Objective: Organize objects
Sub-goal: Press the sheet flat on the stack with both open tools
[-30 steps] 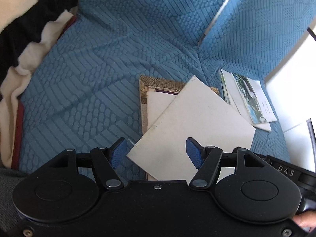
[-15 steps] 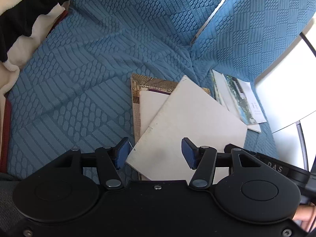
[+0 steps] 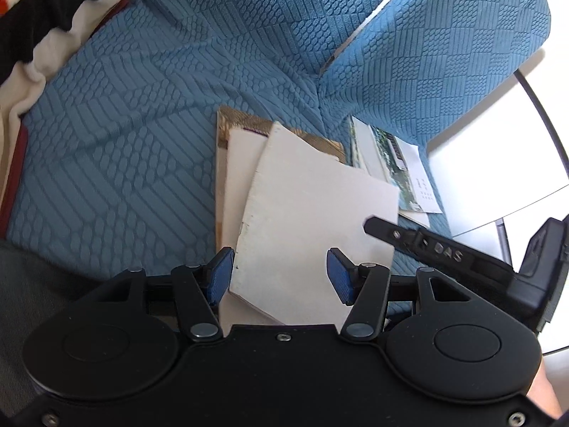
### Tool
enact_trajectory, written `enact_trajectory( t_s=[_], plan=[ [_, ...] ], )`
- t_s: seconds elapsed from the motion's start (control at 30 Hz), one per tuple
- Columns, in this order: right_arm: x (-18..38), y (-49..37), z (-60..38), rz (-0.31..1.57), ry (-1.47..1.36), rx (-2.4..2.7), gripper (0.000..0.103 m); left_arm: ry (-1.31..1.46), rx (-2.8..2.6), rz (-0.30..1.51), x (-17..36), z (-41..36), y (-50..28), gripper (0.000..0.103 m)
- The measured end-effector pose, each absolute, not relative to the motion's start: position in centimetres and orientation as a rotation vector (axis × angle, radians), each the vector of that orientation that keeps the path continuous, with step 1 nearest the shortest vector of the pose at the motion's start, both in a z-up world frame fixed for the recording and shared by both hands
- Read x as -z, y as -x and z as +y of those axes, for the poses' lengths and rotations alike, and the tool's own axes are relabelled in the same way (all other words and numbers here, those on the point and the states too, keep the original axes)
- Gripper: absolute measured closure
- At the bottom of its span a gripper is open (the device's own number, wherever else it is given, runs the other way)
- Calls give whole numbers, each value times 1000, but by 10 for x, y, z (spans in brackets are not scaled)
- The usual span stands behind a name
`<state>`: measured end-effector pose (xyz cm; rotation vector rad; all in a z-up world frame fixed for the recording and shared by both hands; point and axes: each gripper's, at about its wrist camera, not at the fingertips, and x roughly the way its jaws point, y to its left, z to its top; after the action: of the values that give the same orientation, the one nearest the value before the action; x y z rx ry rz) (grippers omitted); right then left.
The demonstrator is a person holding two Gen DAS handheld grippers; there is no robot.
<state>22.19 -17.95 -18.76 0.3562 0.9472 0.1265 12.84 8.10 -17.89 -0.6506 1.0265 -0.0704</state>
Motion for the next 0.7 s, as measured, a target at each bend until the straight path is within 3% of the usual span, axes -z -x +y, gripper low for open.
enact_trajectory(
  t_s=[0.7],
  plan=[
    [183,-224,-164,916,-285,-203,53,711,40,1067,184,79,-98,49]
  ],
)
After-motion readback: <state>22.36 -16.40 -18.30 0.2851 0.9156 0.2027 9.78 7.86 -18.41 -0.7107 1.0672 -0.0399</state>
